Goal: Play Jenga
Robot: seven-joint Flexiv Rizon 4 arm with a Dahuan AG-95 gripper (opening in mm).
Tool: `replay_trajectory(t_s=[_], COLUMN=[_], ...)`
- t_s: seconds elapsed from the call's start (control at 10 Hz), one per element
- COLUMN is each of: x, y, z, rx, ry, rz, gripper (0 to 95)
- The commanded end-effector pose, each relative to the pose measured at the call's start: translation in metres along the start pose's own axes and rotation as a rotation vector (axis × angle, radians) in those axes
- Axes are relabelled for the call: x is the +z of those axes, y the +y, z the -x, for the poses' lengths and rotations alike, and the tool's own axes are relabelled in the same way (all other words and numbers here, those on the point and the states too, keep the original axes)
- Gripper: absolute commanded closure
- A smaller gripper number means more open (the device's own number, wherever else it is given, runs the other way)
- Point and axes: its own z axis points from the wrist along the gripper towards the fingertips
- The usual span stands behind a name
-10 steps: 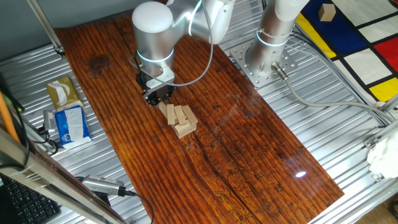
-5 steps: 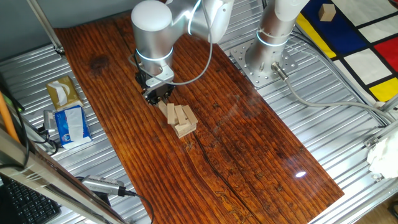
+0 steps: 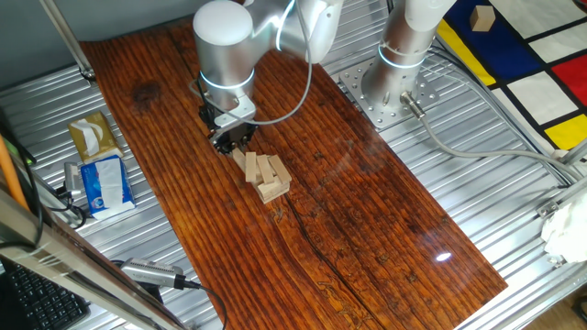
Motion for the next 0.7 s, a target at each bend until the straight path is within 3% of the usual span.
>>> replay_trajectory(t_s=[0.1,0.7], x=[-0.0004,0.0017], y=[0.0001,0.0002], z=[-0.0008,-0.0041], rx=[0.0,-0.008], ry=[0.0,-0.003], rz=[0.0,-0.004], gripper=[95.0,95.0])
